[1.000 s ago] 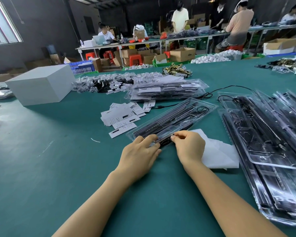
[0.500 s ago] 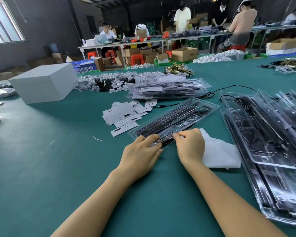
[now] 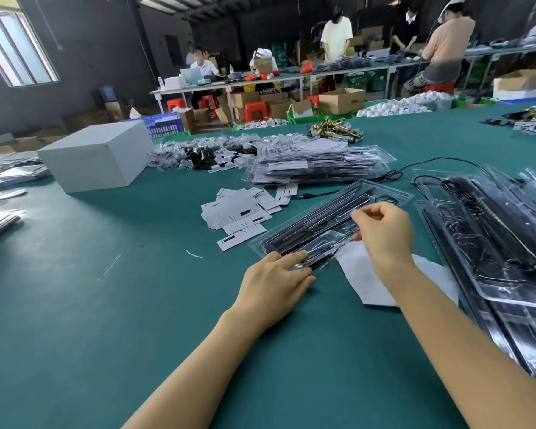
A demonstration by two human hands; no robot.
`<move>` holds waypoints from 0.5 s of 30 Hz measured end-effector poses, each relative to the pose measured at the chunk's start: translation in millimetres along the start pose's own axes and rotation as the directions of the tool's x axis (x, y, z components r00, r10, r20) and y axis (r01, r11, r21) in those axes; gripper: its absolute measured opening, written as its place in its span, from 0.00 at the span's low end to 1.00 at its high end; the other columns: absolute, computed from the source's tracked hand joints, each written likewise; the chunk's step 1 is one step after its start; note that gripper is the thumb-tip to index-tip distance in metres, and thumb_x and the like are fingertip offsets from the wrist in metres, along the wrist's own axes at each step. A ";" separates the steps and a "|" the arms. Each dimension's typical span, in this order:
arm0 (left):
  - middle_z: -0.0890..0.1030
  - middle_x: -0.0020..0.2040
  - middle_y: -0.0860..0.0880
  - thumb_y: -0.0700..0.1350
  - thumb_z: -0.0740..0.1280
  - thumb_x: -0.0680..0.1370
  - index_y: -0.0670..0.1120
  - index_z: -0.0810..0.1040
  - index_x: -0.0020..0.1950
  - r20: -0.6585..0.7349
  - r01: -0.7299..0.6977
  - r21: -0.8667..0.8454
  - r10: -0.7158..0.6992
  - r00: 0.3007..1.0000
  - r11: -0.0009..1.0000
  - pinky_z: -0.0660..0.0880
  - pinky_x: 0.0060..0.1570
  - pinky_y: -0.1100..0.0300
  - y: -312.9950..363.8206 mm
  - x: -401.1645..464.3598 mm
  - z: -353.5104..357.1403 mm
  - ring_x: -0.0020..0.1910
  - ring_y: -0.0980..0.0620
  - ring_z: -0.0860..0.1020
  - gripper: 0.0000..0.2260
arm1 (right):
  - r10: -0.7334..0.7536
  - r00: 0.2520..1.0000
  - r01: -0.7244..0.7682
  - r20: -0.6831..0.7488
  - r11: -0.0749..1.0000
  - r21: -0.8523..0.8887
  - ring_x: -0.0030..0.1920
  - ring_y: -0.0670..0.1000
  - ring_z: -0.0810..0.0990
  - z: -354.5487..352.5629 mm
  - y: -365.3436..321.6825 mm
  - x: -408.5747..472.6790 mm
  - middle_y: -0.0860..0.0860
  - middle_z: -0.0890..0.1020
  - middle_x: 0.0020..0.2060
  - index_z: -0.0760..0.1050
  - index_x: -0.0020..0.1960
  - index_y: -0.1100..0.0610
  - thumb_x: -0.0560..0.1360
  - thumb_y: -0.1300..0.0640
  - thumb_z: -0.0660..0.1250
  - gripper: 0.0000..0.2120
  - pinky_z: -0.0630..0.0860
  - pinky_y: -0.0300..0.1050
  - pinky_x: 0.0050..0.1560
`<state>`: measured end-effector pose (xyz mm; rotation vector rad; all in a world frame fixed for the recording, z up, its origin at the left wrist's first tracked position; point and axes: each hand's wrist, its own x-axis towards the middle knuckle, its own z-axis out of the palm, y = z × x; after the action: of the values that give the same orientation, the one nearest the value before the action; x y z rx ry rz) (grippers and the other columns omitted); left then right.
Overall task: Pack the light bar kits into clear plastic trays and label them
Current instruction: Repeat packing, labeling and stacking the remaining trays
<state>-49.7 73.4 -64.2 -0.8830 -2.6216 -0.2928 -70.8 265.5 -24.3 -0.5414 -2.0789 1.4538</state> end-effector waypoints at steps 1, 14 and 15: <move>0.74 0.68 0.57 0.55 0.57 0.82 0.53 0.82 0.56 -0.007 -0.005 -0.006 0.005 1.000 1.000 0.74 0.49 0.56 0.1 0.0 -0.6 0.53 0.47 0.75 0.15 | -0.059 0.998 0.060 0.035 0.997 -0.044 0.33 0.52 0.81 7.0 -8.3 -1.5 0.48 0.80 0.32 0.76 0.40 0.54 0.73 0.53 0.70 0.06 0.74 0.45 0.37; 0.78 0.30 0.51 0.45 0.59 0.73 0.47 0.79 0.29 -0.338 -0.196 -0.003 0.184 0.923 0.981 0.67 0.24 0.64 -3.1 3.0 -5.5 0.29 0.46 0.75 0.14 | -0.172 0.625 0.687 0.761 0.585 -0.432 0.63 0.59 0.71 159.9 -38.1 -0.8 0.56 0.69 0.64 0.72 0.60 0.59 0.76 0.59 0.62 0.14 0.70 0.48 0.55; 0.78 0.30 0.51 0.45 0.59 0.72 0.47 0.79 0.29 -0.338 -0.204 0.005 0.193 0.921 0.979 0.67 0.25 0.64 -4.4 3.4 -5.5 0.29 0.46 0.75 0.15 | -0.155 0.587 0.722 0.794 0.544 -0.428 0.67 0.57 0.68 165.9 -36.4 0.1 0.55 0.67 0.67 0.70 0.64 0.58 0.77 0.53 0.62 0.18 0.69 0.50 0.61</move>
<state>-53.5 70.0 -58.2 -1.0022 -2.1993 -0.3923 -176.7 133.2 -35.1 0.4390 -3.0718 0.4029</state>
